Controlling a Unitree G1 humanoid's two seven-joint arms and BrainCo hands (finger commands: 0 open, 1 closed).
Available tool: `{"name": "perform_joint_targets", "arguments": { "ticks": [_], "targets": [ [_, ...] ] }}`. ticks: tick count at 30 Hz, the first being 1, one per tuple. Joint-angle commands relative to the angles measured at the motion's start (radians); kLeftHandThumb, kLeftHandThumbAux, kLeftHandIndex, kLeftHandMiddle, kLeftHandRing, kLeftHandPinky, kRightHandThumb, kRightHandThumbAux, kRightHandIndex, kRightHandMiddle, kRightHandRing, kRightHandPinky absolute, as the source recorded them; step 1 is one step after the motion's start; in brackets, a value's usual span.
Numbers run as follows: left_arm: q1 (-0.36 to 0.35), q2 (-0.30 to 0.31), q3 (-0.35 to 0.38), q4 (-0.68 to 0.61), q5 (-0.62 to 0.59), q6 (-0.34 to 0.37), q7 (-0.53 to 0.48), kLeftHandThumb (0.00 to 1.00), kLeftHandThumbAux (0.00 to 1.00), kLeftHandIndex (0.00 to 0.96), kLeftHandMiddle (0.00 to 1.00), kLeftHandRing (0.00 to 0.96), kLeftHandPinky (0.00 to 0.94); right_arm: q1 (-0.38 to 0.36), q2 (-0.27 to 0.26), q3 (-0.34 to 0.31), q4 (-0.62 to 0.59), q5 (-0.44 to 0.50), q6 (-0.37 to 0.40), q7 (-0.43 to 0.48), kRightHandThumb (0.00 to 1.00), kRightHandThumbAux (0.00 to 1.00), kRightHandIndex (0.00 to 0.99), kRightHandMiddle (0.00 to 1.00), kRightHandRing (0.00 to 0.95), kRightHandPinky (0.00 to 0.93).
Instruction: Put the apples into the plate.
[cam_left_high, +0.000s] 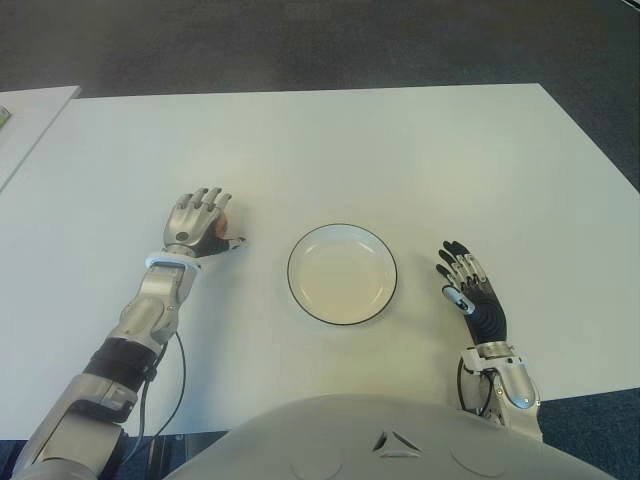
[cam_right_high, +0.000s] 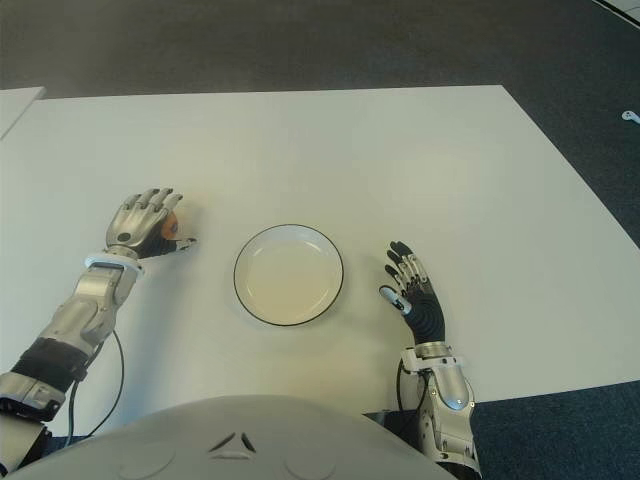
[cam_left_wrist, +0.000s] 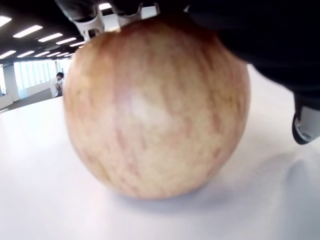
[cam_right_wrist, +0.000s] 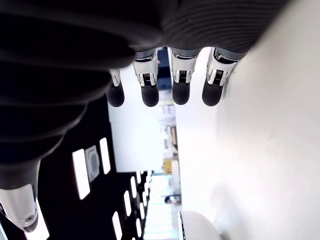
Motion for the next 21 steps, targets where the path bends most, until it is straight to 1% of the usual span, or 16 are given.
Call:
{"name": "perform_joint_targets", "arguments": {
  "ticks": [1,14,21],
  "targets": [
    [-0.002,-0.014,-0.031,0.079,-0.019,-0.002,0.004,0.226,0.403,0.000,0.000,0.000,0.000,0.031,-0.003,-0.014,0.042,0.020,0.063,0.003,0.160,0.597,0.000,0.000,0.000,0.000],
    [-0.044,-0.014,-0.064,0.215,-0.061,-0.027,0.076,0.216,0.403,0.000,0.000,0.000,0.000,0.029,-0.026,-0.045,0.054,0.028,0.059,0.013,0.161,0.613,0.000,0.000,0.000,0.000],
    [-0.046,-0.014,-0.069,0.237,-0.067,-0.020,0.101,0.220,0.413,0.000,0.000,0.000,0.000,0.033,-0.024,-0.066,0.053,0.048,0.054,0.019,0.165,0.612,0.000,0.000,0.000,0.000]
  ]
}}
